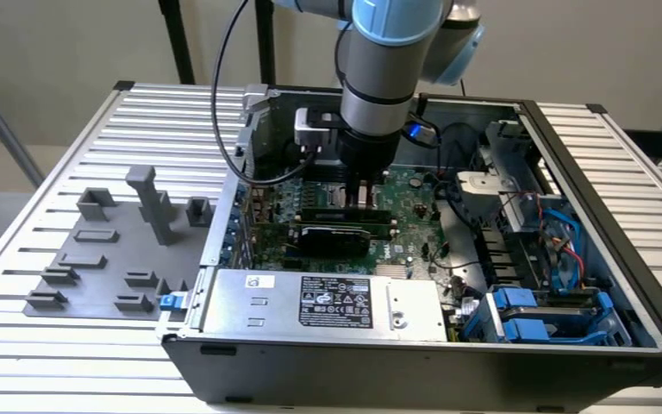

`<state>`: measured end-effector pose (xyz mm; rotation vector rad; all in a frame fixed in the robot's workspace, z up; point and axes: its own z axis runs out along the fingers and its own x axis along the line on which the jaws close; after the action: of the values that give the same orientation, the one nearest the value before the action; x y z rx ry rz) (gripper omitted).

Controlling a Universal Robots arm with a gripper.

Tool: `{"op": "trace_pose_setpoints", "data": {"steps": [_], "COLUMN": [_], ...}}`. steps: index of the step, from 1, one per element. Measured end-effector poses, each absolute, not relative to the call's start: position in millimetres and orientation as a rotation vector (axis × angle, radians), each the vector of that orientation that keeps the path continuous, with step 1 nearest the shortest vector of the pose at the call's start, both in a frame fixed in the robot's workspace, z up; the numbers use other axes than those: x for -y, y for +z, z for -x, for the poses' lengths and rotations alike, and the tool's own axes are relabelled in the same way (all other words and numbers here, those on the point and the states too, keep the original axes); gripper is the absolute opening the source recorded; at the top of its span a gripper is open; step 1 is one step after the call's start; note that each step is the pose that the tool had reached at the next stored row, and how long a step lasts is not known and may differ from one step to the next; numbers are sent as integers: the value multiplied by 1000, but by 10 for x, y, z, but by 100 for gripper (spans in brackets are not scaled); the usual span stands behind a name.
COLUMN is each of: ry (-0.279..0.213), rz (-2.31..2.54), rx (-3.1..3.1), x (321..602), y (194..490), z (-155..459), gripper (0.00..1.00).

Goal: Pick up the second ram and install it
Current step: 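Insert the second ram into the second slot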

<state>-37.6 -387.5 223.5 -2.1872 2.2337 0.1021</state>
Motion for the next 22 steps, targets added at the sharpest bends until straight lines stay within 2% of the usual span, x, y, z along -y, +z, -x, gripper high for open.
{"op": "trace_pose_setpoints", "data": {"steps": [13,16,17,22], "ry": [92,92,92,92], "rz": [2190,2189,2189,2189], "rx": [-2241,-2241,-2241,-2240], "x": [3878,3878,3878,3878], "y": [2209,2208,2214,2346], "z": [376,377,377,376], "gripper": [13,15,22,22]}}
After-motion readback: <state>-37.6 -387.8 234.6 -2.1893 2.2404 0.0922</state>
